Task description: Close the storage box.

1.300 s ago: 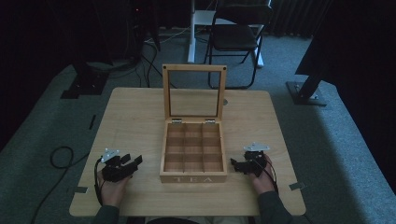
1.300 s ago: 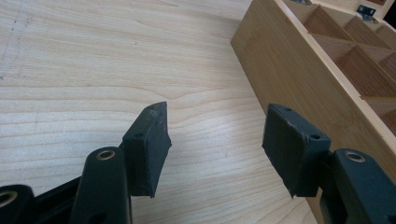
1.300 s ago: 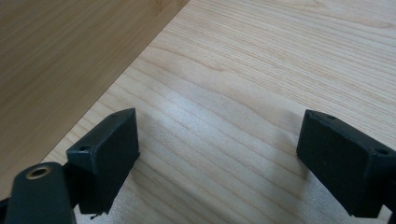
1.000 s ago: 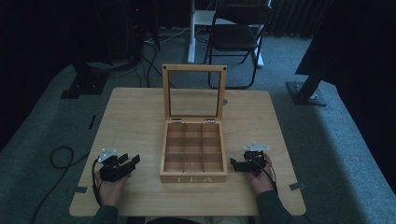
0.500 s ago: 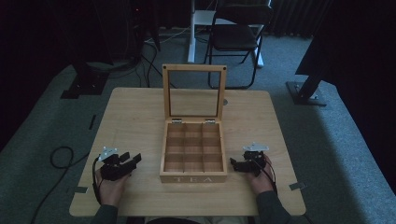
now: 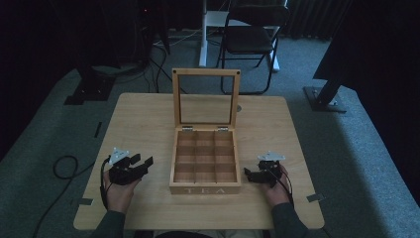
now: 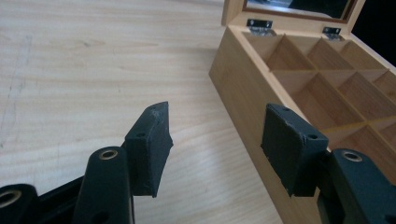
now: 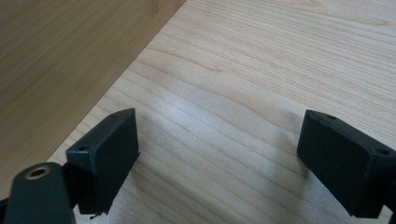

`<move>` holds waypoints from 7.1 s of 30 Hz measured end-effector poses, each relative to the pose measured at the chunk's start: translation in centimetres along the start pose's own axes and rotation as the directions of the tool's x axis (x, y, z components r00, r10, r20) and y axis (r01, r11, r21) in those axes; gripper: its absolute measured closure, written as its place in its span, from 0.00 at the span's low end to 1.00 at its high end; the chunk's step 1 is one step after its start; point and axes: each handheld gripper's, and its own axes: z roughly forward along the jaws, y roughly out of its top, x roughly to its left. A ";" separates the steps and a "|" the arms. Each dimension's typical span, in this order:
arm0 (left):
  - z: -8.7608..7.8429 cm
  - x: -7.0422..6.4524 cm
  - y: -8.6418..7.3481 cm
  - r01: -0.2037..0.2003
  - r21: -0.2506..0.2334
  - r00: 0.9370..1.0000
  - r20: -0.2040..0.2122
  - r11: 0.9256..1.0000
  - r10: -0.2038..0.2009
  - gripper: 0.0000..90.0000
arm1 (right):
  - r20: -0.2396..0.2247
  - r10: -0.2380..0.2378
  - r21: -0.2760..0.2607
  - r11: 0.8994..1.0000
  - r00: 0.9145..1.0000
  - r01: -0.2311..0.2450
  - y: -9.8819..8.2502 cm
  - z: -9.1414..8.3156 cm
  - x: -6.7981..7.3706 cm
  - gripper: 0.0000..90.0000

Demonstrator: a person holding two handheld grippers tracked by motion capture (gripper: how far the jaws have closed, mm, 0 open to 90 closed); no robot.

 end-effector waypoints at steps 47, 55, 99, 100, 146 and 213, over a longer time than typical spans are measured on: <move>2.6 -0.1 8.7 -0.106 -0.060 0.994 0.019 0.993 0.108 0.47 | 0.005 0.006 0.001 1.000 1.000 -0.006 0.0 0.0 0.1 0.14; 3.1 -0.2 9.5 -0.109 -0.051 0.994 0.023 0.993 0.110 0.47 | 0.006 0.002 -0.001 1.000 1.000 -0.002 0.0 0.0 0.1 0.14; 9.0 -1.8 14.5 -0.210 -0.031 0.978 0.008 0.977 0.211 0.47 | 0.009 0.009 0.000 1.000 1.000 -0.009 0.0 0.0 0.1 0.14; 9.2 -1.9 14.6 -0.212 -0.031 0.977 0.006 0.977 0.212 0.47 | 0.009 0.009 0.000 1.000 1.000 -0.009 0.0 0.0 0.1 0.14; 15.5 -4.2 17.9 -0.177 -0.006 0.983 0.056 0.984 0.177 0.47 | 0.016 0.016 0.000 1.000 1.000 -0.016 -0.1 -0.1 0.2 0.14; 7.2 -4.3 17.2 -0.220 -0.260 0.927 0.244 0.940 0.285 0.45 | 0.021 0.021 0.000 1.000 1.000 -0.021 -0.1 -0.1 0.3 0.14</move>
